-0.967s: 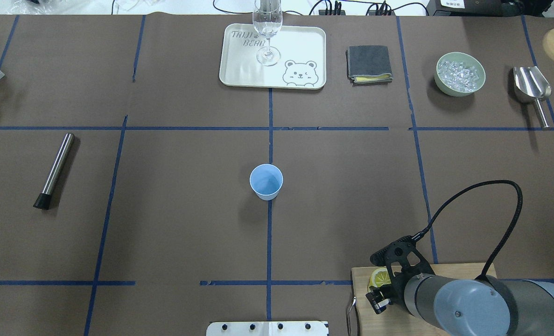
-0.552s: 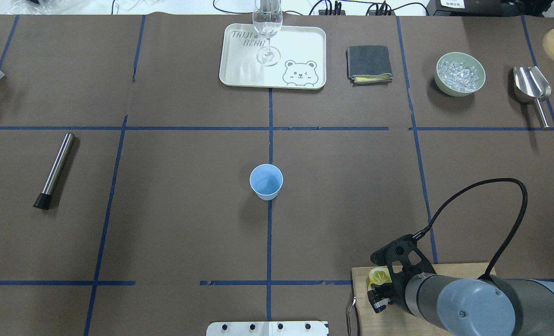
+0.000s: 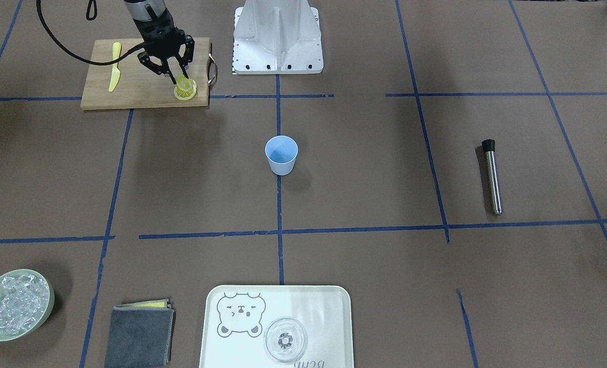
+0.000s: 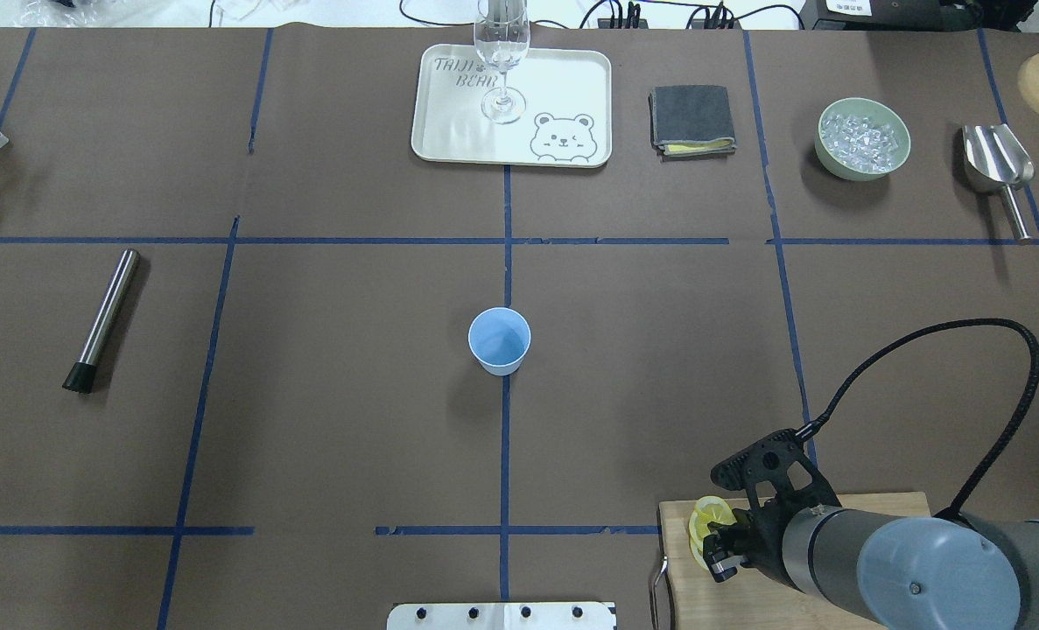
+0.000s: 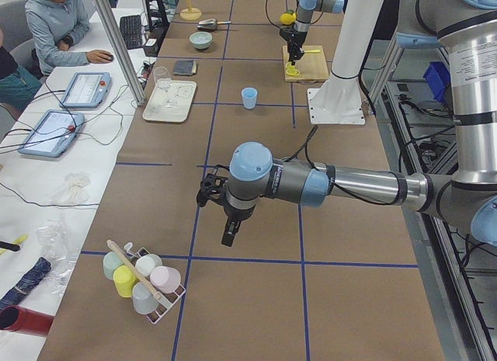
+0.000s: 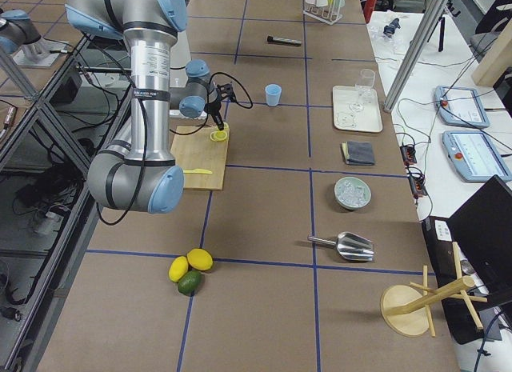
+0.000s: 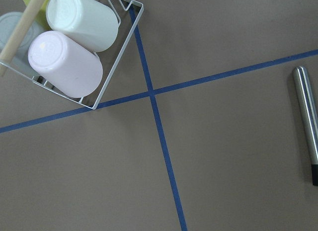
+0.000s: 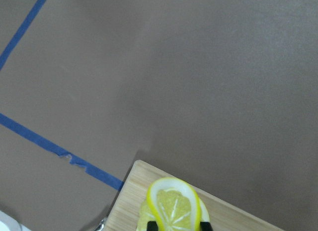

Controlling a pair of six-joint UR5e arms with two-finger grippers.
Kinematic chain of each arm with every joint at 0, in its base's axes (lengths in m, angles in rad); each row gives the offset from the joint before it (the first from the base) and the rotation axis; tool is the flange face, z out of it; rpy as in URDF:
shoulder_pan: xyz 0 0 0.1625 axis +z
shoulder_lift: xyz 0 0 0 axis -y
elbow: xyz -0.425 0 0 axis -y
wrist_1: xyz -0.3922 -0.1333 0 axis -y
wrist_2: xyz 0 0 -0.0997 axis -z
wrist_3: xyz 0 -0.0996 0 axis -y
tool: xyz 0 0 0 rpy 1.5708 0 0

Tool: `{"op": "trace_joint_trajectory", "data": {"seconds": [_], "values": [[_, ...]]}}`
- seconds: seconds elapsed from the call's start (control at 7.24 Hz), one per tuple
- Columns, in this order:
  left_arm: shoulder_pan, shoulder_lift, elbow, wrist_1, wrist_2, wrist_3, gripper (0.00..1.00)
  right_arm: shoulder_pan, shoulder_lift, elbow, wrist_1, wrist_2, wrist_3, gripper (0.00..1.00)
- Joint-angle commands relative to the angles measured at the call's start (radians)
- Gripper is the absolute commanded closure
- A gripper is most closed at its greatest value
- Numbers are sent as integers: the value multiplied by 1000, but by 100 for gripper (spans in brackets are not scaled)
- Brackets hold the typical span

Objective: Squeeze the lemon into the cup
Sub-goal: 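Lift the lemon slice and carry it over the blue cup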

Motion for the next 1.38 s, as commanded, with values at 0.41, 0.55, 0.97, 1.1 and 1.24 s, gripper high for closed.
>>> {"op": "trace_joint_trajectory", "data": {"seconds": [0.41, 0.55, 0.97, 1.1, 1.24], "values": [[0, 2, -2, 0, 0, 0, 0, 131, 233, -7, -265, 127, -8, 64], [0, 2, -2, -2, 0, 0, 0, 146, 345, -11, -387, 130, -9, 64], [0, 3, -2, 0, 0, 0, 0, 236, 626, -181, -520, 195, -11, 65], [0, 3, -2, 0, 0, 0, 0, 261, 721, -285, -515, 196, -11, 65], [0, 3, -2, 0, 0, 0, 0, 275, 804, -376, -511, 195, -8, 66]]}}
